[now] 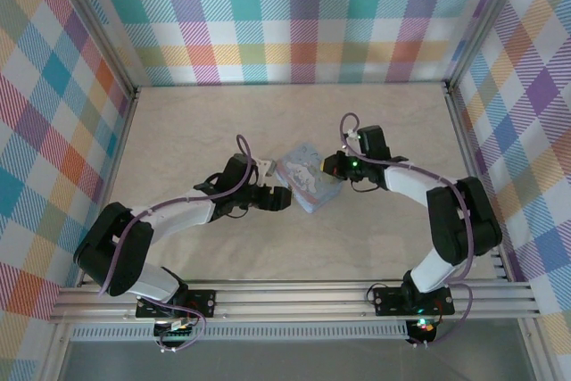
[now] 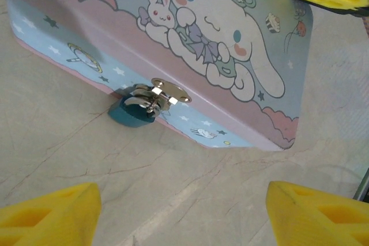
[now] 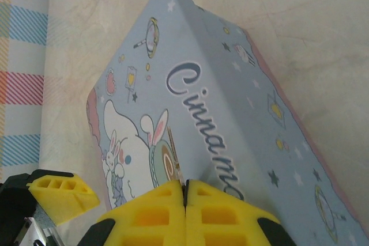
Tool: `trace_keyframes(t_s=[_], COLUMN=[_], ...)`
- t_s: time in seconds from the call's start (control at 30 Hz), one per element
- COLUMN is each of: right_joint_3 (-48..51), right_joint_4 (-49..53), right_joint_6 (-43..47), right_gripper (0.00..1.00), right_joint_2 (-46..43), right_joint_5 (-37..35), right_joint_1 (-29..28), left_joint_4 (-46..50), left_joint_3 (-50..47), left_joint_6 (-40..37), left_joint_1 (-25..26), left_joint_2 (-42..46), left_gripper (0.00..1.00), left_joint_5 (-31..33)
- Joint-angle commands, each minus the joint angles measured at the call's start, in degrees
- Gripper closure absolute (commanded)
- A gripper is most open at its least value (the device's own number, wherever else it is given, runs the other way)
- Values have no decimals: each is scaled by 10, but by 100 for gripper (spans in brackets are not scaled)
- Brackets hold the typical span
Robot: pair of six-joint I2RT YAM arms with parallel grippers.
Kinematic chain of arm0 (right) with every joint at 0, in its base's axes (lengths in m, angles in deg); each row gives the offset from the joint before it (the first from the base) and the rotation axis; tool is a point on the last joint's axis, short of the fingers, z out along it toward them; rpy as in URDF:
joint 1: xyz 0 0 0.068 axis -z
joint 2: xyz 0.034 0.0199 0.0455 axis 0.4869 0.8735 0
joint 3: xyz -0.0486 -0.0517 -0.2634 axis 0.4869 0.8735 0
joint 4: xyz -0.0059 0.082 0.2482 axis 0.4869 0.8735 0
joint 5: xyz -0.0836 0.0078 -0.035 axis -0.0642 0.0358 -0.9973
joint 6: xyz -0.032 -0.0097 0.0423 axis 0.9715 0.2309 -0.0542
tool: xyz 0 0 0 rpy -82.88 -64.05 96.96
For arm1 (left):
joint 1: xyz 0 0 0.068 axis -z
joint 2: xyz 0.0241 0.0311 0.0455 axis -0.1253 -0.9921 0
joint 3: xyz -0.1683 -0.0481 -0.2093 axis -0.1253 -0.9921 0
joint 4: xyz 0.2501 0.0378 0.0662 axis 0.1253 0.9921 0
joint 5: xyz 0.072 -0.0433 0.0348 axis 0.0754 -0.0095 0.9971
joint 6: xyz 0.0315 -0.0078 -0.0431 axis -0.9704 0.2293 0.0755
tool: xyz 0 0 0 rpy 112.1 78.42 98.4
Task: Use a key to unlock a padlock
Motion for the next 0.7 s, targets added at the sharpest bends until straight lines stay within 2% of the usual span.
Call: trace_keyframes(t_s=[0.0, 0.13, 0.37, 0.67], right_joint_3=[-4, 3, 43, 15], right_joint_4=[21, -6, -117, -108], right_joint_6=[36, 42, 21, 44], right_gripper=[100, 100, 100, 100], right_joint_2=[36, 59, 92, 126], right_joint_5=[-15, -13, 10, 18], right_joint_1=[4, 5, 6, 6], left_joint_4=[-57, -97, -124, -143], left_joint_3=[-8, -23, -32, -36], left_joint_6=[-19, -14, -8, -30], left_joint_1=[3, 2, -1, -11], left_joint_2=[-11, -23, -36, -56], left_gripper=[25, 26, 27, 30], left_joint_5=[-8, -5, -11, 0])
